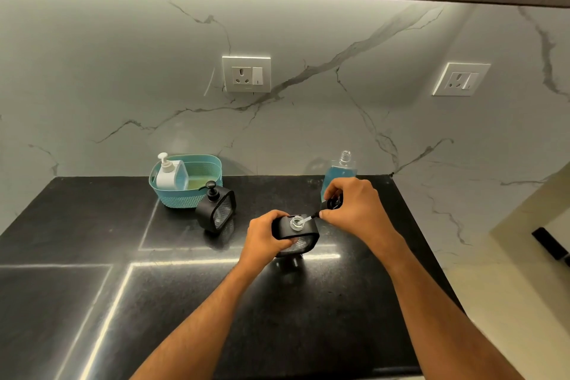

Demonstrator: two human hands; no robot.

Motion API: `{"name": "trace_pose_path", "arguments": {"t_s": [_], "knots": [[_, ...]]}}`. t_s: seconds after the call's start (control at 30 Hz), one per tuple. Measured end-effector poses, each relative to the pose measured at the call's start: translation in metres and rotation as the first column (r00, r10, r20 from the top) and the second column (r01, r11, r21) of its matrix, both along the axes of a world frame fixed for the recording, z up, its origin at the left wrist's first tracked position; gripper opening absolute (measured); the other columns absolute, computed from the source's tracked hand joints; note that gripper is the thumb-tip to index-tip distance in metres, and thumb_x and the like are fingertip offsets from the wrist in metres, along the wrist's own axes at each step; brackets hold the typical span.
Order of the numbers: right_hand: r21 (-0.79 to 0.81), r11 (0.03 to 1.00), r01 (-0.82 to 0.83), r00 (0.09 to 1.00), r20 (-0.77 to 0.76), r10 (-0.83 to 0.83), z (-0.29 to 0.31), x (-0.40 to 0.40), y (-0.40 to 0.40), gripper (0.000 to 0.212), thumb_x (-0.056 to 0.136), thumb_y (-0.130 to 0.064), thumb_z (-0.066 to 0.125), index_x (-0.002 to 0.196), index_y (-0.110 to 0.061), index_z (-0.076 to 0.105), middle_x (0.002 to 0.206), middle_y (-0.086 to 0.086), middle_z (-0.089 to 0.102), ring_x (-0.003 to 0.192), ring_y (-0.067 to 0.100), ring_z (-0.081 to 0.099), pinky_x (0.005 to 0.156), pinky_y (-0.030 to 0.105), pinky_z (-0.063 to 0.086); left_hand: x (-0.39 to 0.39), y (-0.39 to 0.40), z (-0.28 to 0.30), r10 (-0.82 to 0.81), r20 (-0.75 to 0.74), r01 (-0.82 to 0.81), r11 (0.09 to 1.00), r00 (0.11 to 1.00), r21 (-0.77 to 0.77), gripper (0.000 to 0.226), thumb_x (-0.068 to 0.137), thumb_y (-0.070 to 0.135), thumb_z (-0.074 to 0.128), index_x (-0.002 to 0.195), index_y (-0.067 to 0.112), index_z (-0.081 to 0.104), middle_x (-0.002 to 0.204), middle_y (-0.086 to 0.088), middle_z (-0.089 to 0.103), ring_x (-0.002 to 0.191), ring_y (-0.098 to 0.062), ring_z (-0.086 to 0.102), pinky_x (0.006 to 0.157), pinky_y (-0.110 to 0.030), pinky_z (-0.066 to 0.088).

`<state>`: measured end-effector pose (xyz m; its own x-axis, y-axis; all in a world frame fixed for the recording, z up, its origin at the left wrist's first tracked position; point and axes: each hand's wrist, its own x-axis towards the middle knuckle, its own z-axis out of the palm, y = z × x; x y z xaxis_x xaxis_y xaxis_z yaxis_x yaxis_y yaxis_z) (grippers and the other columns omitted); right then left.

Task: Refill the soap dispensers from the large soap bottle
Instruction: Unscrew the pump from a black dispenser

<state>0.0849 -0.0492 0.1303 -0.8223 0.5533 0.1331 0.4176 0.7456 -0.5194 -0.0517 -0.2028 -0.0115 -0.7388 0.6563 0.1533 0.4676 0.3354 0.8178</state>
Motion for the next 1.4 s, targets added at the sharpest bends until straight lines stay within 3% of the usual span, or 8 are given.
{"name": "trace_pose_path", "arguments": {"t_s": [0.2, 0.5, 0.63, 0.77, 0.87, 1.0, 1.23, 1.4], "knots": [[-0.017, 1.0, -0.008, 0.999, 0.033, 0.009, -0.004, 0.005, 0.002, 0.034, 0.07, -0.017, 0.088, 0.099, -0.024, 0.071, 0.091, -0.007, 0.069, 0.079, 0.004, 0.063, 0.075, 0.019, 0.055, -0.001, -0.001, -0.002, 0.026, 0.012, -0.026, 1.0, 1.0, 0.014, 0.053, 0.065, 0.015, 0.095, 0.112, 0.023, 0.071, 0.102, 0.012, 0.072, 0.098, -0.002, 0.067, 0.089, -0.031, 0.06], [-0.048, 0.998, 0.036, 0.999, 0.003, -0.036, -0.019, 0.015, 0.009, 0.026, 0.072, -0.02, 0.087, 0.096, -0.027, 0.078, 0.08, -0.022, 0.061, 0.074, -0.004, 0.061, 0.064, 0.002, 0.04, -0.003, -0.003, -0.005, 0.084, 0.016, -0.084, 0.996, 0.996, 0.016, 0.051, 0.064, 0.015, 0.094, 0.109, 0.024, 0.072, 0.1, 0.012, 0.073, 0.094, -0.002, 0.067, 0.087, -0.03, 0.059], [-0.038, 0.994, 0.105, 0.993, -0.045, -0.106, -0.041, 0.017, 0.011, 0.017, 0.069, -0.023, 0.087, 0.083, -0.025, 0.076, 0.075, -0.017, 0.065, 0.07, 0.0, 0.063, 0.067, 0.014, 0.053, -0.002, -0.007, -0.009, 0.112, 0.035, -0.112, 0.994, 0.993, 0.015, 0.05, 0.063, 0.014, 0.092, 0.104, 0.03, 0.069, 0.096, 0.016, 0.072, 0.092, 0.001, 0.067, 0.084, -0.029, 0.06], [-0.031, 0.981, 0.192, 0.977, -0.085, -0.194, -0.079, 0.019, 0.003, 0.017, 0.07, -0.023, 0.085, 0.073, -0.021, 0.068, 0.066, -0.013, 0.061, 0.06, 0.003, 0.058, 0.058, 0.017, 0.044, 0.0, -0.011, -0.014, 0.142, 0.049, -0.143, 0.99, 0.989, 0.014, 0.051, 0.061, 0.017, 0.092, 0.101, 0.035, 0.066, 0.093, 0.019, 0.071, 0.088, 0.003, 0.067, 0.078, -0.023, 0.059], [-0.064, 0.968, 0.244, 0.969, -0.007, -0.245, -0.112, 0.023, -0.008, 0.018, 0.071, -0.022, 0.082, 0.073, -0.02, 0.064, 0.073, -0.006, 0.061, 0.066, 0.011, 0.059, 0.063, 0.028, 0.05, 0.004, -0.015, -0.017, 0.177, 0.049, -0.178, 0.984, 0.983, 0.001, 0.048, 0.059, 0.027, 0.09, 0.098, 0.037, 0.064, 0.091, 0.021, 0.069, 0.087, 0.006, 0.064, 0.071, -0.013, 0.051], [-0.11, 0.957, 0.269, 0.962, 0.075, -0.262, -0.145, 0.028, -0.026, 0.016, 0.071, -0.015, 0.076, 0.07, -0.017, 0.059, 0.075, -0.002, 0.06, 0.072, 0.021, 0.061, 0.067, 0.032, 0.046, 0.017, -0.019, -0.024, 0.26, 0.062, -0.261, 0.965, 0.963, -0.001, 0.045, 0.058, 0.037, 0.085, 0.094, 0.035, 0.058, 0.088, 0.018, 0.067, 0.084, 0.003, 0.063, 0.067, -0.019, 0.051], [-0.122, 0.96, 0.252, 0.965, 0.111, -0.239, -0.172, 0.028, -0.037, 0.02, 0.073, -0.016, 0.074, 0.071, -0.017, 0.054, 0.082, -0.002, 0.056, 0.072, 0.019, 0.056, 0.063, 0.026, 0.041, 0.049, -0.017, -0.031, 0.373, 0.001, -0.373, 0.928, 0.928, -0.016, 0.048, 0.065, 0.035, 0.086, 0.091, 0.031, 0.046, 0.087, 0.015, 0.058, 0.079, -0.006, 0.058, 0.067, -0.029, 0.05], [-0.09, 0.965, 0.248, 0.964, 0.125, -0.236, -0.181, 0.025, -0.035, 0.025, 0.073, -0.019, 0.077, 0.073, -0.022, 0.052, 0.082, -0.004, 0.054, 0.071, 0.016, 0.053, 0.055, 0.016, 0.031, 0.062, -0.008, -0.031, 0.411, -0.024, -0.412, 0.911, 0.911, -0.021, 0.049, 0.067, 0.033, 0.086, 0.089, 0.027, 0.042, 0.086, 0.012, 0.053, 0.078, -0.011, 0.054, 0.066, -0.025, 0.042]]}}
